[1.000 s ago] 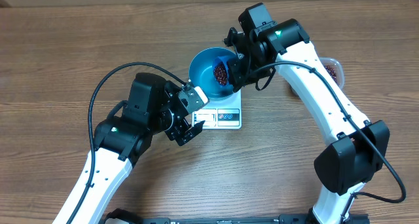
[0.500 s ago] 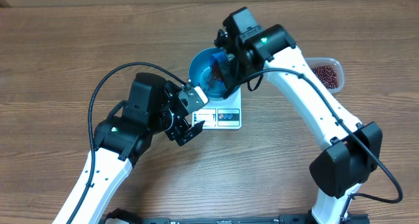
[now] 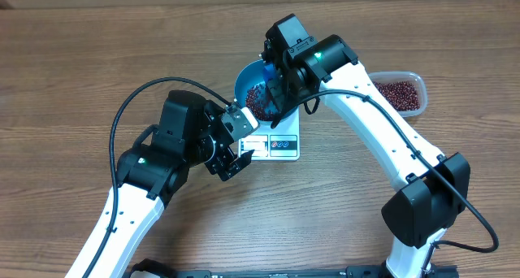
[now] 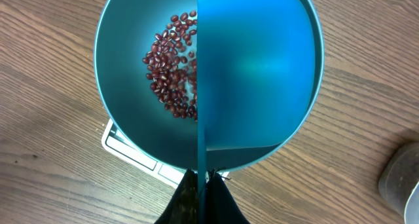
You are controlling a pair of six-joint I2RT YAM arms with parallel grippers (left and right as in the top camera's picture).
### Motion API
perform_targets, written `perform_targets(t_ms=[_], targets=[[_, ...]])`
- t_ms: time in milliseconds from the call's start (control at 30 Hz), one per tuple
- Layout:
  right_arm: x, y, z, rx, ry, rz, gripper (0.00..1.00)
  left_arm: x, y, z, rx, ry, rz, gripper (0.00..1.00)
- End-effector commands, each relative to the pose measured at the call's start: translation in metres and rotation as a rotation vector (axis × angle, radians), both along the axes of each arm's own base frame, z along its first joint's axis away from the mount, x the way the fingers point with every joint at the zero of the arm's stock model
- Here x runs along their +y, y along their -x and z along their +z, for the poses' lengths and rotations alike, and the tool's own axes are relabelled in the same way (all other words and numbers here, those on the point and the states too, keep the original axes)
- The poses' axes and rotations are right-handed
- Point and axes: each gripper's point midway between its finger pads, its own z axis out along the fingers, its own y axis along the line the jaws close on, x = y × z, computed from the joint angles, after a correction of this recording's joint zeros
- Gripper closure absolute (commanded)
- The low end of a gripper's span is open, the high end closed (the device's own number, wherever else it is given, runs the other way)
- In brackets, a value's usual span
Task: Scoop item into bowl and weigh 150g on scale
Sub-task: 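Tilt the blue scoop with the right gripper to pour beans into the bowl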
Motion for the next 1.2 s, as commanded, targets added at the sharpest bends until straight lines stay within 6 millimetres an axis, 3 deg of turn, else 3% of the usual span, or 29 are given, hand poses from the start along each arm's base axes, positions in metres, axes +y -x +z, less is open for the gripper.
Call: perform_targets(t_ms=[0, 500, 1167], targets=[[0.001, -0.008, 0.014, -0.051, -0.005, 0.002, 0.96, -0.001, -0.004, 0.01, -0.008, 0.023, 0.011, 0.0], [0.015, 0.003, 0.014, -0.072, 0.043, 0.088, 0.96, -0.001, -0.004, 0.01, -0.008, 0.023, 0.011, 0.0], [0.004, 0.007, 0.011, -0.079, 0.133, 0.134, 0.96, -0.001, -0.004, 0.01, -0.008, 0.023, 0.011, 0.0]])
